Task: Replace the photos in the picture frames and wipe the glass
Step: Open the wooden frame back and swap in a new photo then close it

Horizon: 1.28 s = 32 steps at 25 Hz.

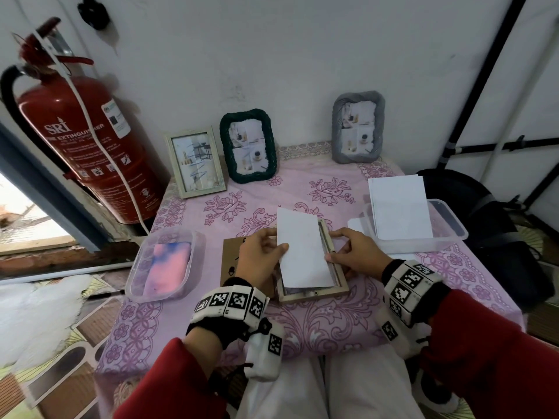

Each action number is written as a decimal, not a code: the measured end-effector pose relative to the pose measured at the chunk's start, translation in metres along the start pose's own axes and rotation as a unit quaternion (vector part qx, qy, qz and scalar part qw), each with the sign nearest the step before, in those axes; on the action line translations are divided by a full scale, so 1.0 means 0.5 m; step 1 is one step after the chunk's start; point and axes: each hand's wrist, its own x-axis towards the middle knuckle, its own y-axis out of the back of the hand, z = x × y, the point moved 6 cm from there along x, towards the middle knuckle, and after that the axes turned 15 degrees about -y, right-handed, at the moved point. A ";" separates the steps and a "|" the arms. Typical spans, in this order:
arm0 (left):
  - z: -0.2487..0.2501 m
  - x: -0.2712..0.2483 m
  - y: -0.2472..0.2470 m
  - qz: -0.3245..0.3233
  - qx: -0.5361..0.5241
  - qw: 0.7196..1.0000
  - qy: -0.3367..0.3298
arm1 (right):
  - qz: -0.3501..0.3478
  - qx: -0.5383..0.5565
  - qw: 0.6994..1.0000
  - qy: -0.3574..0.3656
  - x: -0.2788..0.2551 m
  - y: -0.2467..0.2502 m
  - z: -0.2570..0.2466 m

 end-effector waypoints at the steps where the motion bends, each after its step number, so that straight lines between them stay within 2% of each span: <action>1: 0.004 0.000 0.007 0.010 -0.001 1.000 -0.011 | 0.012 -0.023 1.000 0.006 -0.004 0.000 -0.004; 4: 0.004 0.003 0.018 0.043 -0.049 0.998 0.001 | 0.074 -0.094 0.991 0.054 -0.031 0.020 -0.026; 8: 0.017 0.009 -0.011 0.040 -0.132 0.990 0.030 | 0.133 -0.097 0.975 0.146 -0.076 0.100 -0.054; 10: 0.031 0.014 -0.035 0.027 -0.168 0.984 0.041 | 0.132 -0.175 0.968 0.120 -0.076 0.140 -0.036; 12: 0.037 0.022 -0.063 0.010 -0.191 0.980 0.061 | 0.128 -0.262 0.955 0.051 -0.070 0.176 0.003; 14: 0.038 0.026 -0.085 -0.001 -0.194 0.978 0.077 | 0.130 -0.296 0.946 0.004 -0.066 0.200 0.039; 17: 0.037 0.027 -0.118 -0.014 -0.190 0.976 0.102 | 0.153 -0.266 0.952 -0.012 -0.061 0.223 0.074; 20: 0.032 0.027 -0.146 -0.026 -0.180 0.977 0.113 | 0.163 -0.197 0.967 0.022 -0.059 0.232 0.089; 26: 0.026 0.028 -0.211 -0.033 -0.167 0.979 0.114 | 0.191 -0.121 0.971 0.080 -0.059 0.255 0.091; 32: 0.034 0.039 -0.295 -0.049 -0.165 0.980 0.105 | 0.169 -0.132 0.973 0.083 -0.063 0.255 0.103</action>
